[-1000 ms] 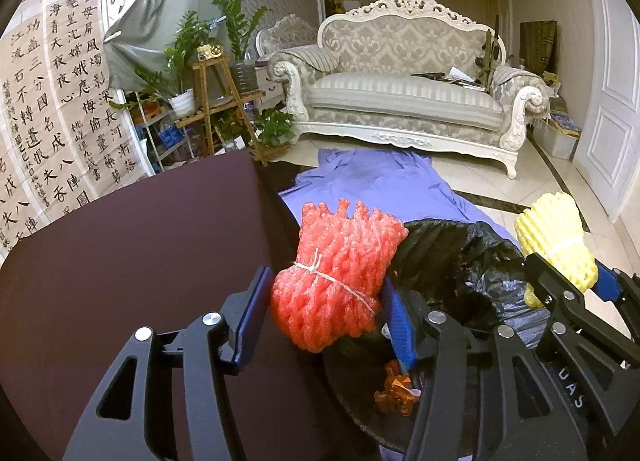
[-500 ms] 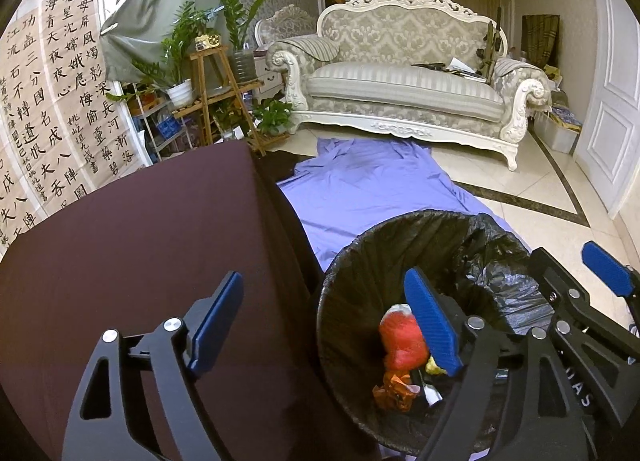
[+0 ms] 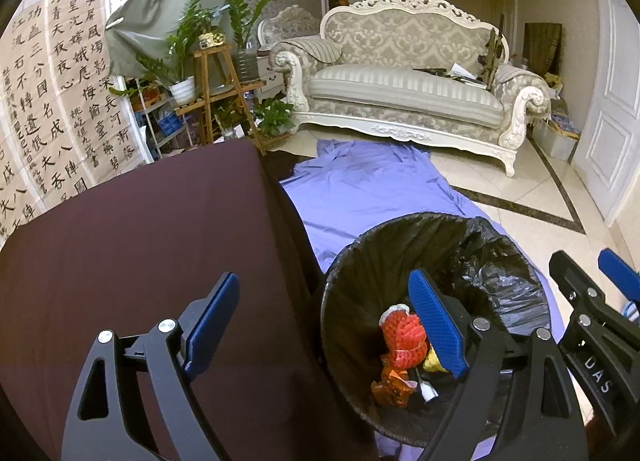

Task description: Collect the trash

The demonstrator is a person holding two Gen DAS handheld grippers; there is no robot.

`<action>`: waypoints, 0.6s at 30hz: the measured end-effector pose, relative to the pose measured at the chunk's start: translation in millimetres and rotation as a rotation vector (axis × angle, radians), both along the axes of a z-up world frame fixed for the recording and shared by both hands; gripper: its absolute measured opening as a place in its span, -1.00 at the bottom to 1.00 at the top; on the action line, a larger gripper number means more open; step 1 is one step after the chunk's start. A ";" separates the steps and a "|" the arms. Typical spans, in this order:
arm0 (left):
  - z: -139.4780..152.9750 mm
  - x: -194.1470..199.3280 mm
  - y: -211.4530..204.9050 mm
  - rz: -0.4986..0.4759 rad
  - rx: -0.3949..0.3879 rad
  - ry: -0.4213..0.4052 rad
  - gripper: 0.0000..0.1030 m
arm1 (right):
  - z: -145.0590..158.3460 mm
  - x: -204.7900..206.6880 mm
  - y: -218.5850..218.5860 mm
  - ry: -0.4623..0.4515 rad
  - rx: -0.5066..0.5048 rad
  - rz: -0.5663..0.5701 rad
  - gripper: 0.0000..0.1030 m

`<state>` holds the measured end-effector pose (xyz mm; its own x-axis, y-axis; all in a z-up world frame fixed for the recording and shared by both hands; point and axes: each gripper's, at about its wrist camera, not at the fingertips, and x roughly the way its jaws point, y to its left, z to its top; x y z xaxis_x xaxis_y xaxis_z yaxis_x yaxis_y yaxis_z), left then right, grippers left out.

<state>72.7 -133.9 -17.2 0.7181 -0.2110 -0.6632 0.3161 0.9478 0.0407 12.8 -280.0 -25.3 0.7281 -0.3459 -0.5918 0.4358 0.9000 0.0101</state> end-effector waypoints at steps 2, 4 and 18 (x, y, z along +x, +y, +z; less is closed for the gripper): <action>4.7 -5.0 5.4 0.003 -0.010 -0.010 0.63 | 1.5 -5.4 1.1 -0.014 0.017 0.005 0.46; 9.1 -11.3 10.8 0.015 -0.006 -0.025 0.65 | 4.6 -12.3 2.3 -0.036 0.033 0.008 0.60; 35.1 -57.6 54.3 0.030 -0.011 -0.099 0.65 | 37.5 -63.1 35.8 -0.107 0.014 -0.013 0.82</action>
<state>15.0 -79.6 17.9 0.7861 -0.1955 -0.5864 0.2828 0.9573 0.0599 -50.4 -244.2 12.2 0.7832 -0.3479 -0.5153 0.4429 0.8938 0.0697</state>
